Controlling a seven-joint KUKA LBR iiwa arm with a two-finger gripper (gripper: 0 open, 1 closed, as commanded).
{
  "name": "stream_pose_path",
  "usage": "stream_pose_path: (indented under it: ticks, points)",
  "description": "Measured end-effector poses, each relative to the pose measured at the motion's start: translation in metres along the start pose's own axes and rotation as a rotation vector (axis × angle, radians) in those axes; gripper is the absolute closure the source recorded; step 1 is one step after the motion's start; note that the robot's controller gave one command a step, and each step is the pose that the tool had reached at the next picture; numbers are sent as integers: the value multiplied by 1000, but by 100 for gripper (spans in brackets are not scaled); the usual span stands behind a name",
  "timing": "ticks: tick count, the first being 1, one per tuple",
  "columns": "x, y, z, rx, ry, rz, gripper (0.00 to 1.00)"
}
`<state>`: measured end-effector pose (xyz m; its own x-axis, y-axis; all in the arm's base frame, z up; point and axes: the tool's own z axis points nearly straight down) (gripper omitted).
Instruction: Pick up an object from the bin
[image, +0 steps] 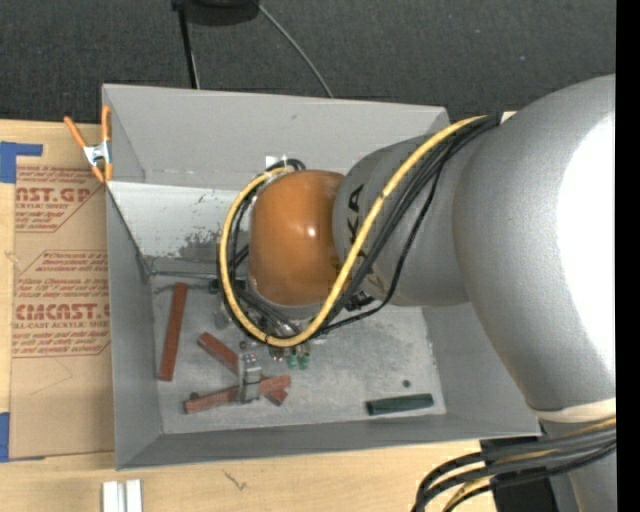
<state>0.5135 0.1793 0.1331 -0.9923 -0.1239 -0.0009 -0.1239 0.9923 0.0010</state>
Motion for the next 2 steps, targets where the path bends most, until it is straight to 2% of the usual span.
stream_pose_path:
  ticks: [1,2]
  points:
    - [19,-10,62,-1,-5,114,100]
    - [19,-10,62,-1,-4,115,100]
